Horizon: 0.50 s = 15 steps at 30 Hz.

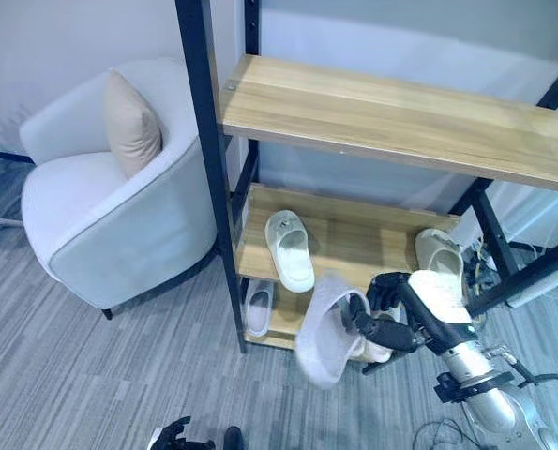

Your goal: Arrange the slippers neatly on the shoe rack.

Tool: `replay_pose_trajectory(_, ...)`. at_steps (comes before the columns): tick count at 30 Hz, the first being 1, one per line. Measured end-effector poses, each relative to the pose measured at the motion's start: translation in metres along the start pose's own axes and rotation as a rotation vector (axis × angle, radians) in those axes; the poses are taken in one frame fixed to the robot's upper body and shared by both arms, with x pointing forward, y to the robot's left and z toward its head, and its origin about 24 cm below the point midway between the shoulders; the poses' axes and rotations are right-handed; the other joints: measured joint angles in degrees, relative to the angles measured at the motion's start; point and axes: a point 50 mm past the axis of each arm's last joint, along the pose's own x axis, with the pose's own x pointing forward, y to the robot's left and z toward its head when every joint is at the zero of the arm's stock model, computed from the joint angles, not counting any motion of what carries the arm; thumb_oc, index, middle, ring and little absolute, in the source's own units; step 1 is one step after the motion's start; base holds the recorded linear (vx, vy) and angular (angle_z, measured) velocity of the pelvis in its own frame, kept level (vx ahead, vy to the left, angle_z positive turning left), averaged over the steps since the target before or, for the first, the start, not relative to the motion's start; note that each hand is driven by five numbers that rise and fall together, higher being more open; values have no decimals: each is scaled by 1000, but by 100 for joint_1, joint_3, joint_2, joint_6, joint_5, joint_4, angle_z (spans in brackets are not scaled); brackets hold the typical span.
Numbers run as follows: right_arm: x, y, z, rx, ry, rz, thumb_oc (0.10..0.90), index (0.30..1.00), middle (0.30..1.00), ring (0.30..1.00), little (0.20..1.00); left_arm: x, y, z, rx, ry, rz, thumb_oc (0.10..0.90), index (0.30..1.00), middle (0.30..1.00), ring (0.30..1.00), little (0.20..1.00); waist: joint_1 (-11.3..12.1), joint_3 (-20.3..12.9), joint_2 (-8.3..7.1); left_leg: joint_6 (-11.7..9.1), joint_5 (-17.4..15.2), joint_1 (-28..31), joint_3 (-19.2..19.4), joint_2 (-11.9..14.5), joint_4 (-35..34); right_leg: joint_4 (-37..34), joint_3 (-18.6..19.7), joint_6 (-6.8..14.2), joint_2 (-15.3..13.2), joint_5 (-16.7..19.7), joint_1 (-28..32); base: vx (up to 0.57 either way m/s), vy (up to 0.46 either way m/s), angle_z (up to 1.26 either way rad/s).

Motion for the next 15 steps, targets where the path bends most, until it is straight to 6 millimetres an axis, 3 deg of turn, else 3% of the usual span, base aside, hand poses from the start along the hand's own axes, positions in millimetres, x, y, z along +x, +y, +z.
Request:
replay_pose_trajectory(3, -1, 7, 3, -76, -59, 115, 400, 300, 300, 300, 300, 4, 5, 17, -80, -52, 38, 800, 900, 900, 900, 900, 79, 432, 27, -15, -232, -359, -59, -22, 626, 628, -351, -158, -111, -216, -338, -136, -33, 7)
replay_pose_trajectory(7, 5, 5, 5, -134, -116, 156, 400, 300, 300, 300, 300, 5, 11, 24, -174, -75, 77, 800, 900, 900, 900, 900, 119, 867, 146, 11, -583, -840, -133, -62, 1493, 1641, -560, -315, -257, -597, -819, -88, -32, 13)
replay_pose_trajectory(12, 22, -6, 8, -181, -173, 131, 400, 300, 300, 300, 300, 8, 19, 39, -354, -117, 114, 800, 900, 900, 900, 900, 94, 1100, 203, 73, -981, -1695, -201, -46, 2632, 2745, -756, -438, -404, -1023, -1581, -98, -42, 19)
replay_pose_trajectory(13, 28, -6, 5, -202, -188, 148, 400, 300, 300, 300, 300, 8, 20, 43, -390, -137, 116, 800, 900, 900, 900, 900, 64, 1100, 248, 61, -1183, -2024, -199, 9, 3024, 3076, -875, -449, -442, -1199, -1824, -214, -57, 20)
replay_pose_trajectory(15, 37, -7, -2, -219, -174, 147, 400, 300, 300, 300, 300, 10, 21, 60, -433, -200, 116, 800, 900, 900, 900, 900, 80, 1098, 231, 23, -1258, -2570, -189, 27, 3513, 3644, -908, -463, -508, -1357, -2396, -178, -45, 12)
